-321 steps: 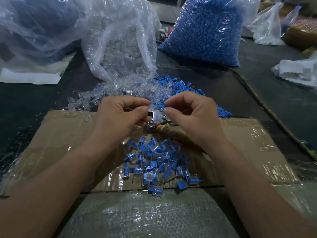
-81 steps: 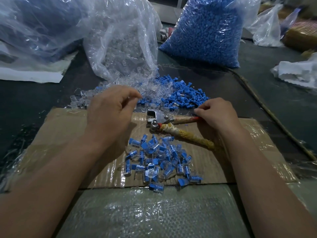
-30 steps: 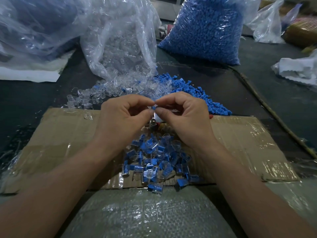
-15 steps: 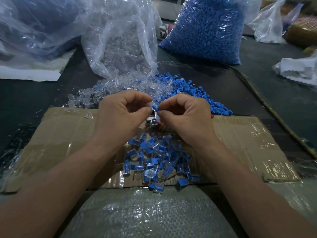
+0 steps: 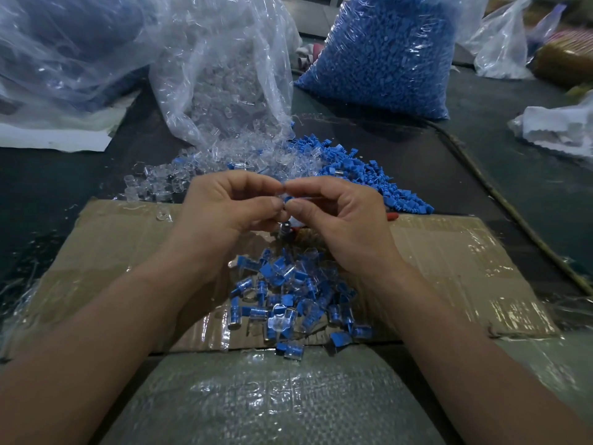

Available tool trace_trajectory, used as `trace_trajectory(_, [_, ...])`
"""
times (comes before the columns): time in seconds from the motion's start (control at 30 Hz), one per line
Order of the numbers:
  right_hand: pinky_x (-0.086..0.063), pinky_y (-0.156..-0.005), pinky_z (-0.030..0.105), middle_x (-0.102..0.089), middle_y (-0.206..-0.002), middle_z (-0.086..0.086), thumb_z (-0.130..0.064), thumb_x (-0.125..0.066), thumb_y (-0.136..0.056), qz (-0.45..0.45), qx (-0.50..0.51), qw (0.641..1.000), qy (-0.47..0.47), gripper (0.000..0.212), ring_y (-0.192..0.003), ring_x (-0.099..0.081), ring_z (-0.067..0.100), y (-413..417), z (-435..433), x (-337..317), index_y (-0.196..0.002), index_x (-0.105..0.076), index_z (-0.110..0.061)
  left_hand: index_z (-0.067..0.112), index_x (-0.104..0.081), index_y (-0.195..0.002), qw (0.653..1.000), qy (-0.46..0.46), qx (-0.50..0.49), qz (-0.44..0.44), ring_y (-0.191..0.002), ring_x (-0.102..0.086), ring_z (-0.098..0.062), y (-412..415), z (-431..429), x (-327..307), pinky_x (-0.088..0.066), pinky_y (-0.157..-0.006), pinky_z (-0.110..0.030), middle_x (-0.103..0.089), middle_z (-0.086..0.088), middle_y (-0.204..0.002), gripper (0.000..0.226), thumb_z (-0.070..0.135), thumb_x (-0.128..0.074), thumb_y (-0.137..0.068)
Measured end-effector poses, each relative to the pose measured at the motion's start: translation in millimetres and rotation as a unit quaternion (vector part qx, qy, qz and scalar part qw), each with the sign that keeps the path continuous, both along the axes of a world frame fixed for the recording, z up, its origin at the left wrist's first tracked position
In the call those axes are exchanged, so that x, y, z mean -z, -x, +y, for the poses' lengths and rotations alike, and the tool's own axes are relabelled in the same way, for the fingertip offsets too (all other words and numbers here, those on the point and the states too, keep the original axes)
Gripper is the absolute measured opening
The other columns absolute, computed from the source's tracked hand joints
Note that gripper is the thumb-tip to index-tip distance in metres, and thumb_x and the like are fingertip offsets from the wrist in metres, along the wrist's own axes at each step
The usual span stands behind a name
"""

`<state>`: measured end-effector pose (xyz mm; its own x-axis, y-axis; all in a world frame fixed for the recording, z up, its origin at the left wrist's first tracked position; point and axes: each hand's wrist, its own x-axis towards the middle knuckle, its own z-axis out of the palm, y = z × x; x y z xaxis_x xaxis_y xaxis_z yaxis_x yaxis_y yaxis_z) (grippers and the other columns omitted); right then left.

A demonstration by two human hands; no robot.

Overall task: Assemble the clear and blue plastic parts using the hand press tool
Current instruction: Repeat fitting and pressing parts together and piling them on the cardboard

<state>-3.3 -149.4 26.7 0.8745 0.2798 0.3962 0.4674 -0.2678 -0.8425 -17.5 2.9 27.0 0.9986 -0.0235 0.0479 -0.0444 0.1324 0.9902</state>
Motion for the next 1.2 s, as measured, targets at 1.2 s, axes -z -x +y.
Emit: trace_trajectory(1.2, [-0.052, -0.078, 0.020, -0.070, -0.089, 0.008, 0.000, -0.068, -0.076, -0.186, 0.015, 0.979, 0.085, 0.021, -0.084, -0.063, 0.011, -3.0, -1.4, 6.4, -0.097, -0.070, 0.000, 0.008, -0.064, -0.063, 0.994, 0.053, 0.049, 0.078, -0.051, -0.065, -0.016, -2.5, 2.7, -3.3, -0.052, -0.045, -0.019, -0.067, -0.009, -0.058, 0.010, 0.006, -0.066, -0.054])
